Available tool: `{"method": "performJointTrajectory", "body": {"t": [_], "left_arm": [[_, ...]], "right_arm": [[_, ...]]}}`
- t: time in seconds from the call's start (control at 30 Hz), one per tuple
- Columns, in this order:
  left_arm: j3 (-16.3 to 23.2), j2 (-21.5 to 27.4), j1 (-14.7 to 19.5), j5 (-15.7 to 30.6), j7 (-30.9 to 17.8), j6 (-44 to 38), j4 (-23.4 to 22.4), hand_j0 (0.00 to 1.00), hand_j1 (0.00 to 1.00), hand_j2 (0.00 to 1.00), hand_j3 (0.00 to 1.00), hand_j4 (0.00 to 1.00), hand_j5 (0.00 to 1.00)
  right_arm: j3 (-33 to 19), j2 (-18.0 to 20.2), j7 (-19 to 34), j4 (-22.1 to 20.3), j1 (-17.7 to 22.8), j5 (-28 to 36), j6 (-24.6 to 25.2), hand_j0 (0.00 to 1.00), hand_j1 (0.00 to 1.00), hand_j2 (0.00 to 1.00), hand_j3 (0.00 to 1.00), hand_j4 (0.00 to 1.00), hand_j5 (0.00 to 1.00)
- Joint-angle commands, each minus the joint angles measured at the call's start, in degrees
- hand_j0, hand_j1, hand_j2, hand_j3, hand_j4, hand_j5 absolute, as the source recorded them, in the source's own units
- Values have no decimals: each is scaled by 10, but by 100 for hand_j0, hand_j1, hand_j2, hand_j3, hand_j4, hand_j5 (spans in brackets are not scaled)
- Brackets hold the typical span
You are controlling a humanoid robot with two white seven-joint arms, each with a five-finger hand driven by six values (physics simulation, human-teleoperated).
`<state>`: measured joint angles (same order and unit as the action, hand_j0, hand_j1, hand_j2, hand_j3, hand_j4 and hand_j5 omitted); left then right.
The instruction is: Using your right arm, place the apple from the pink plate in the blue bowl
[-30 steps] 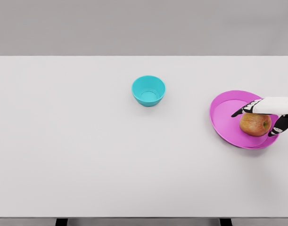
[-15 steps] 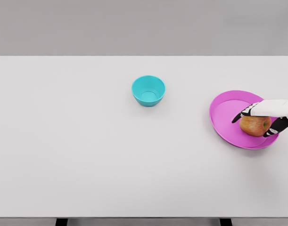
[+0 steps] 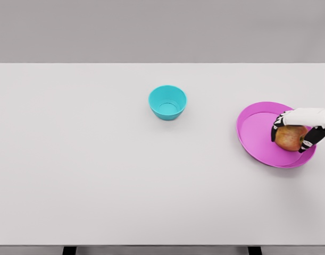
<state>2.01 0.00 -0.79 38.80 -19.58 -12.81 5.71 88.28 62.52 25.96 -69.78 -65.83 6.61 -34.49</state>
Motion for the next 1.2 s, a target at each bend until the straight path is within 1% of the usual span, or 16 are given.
{"method": "performJointTrajectory", "body": {"t": [0.0,0.13,0.17,0.4,0.47,0.63,0.83,0.87,1.07,1.17], "left_arm": [[0,0,0,0,0,0,0,100,100,100,100,100,100],[0,0,0,0,0,0,0,100,100,100,100,100,100],[0,0,0,0,0,0,0,100,100,100,100,100,100],[0,0,0,0,0,0,0,100,100,100,100,100,100],[0,0,-1,0,0,0,0,100,100,100,100,100,100],[0,0,0,0,0,0,0,100,100,100,100,100,100],[0,0,0,0,0,0,0,100,100,100,100,100,100],[0,0,0,0,0,-1,0,100,100,100,100,100,100],[0,0,0,0,0,0,0,100,100,100,100,100,100],[0,0,0,0,0,-1,0,100,100,100,100,100,100]], "right_arm": [[7,-5,1,1,0,-17,-5,44,44,44,44,44,44],[6,-7,1,0,0,-17,-5,43,43,43,43,43,43],[5,-8,1,0,0,-17,-5,40,40,40,40,40,40],[-5,-20,0,-4,-11,-21,-5,40,40,40,40,40,40],[-22,-23,2,-6,-11,-22,-5,40,40,40,40,40,40],[-28,-40,1,-8,-13,-22,-5,40,40,40,40,40,40],[-29,-58,1,-10,-35,-22,-5,40,40,40,40,40,40],[-29,-64,2,-10,-40,-22,-5,40,40,40,40,40,40],[-51,-93,11,-10,-42,-23,-5,40,40,40,40,40,40],[-51,-108,12,-10,-57,-23,-5,40,40,40,40,40,40]]}}
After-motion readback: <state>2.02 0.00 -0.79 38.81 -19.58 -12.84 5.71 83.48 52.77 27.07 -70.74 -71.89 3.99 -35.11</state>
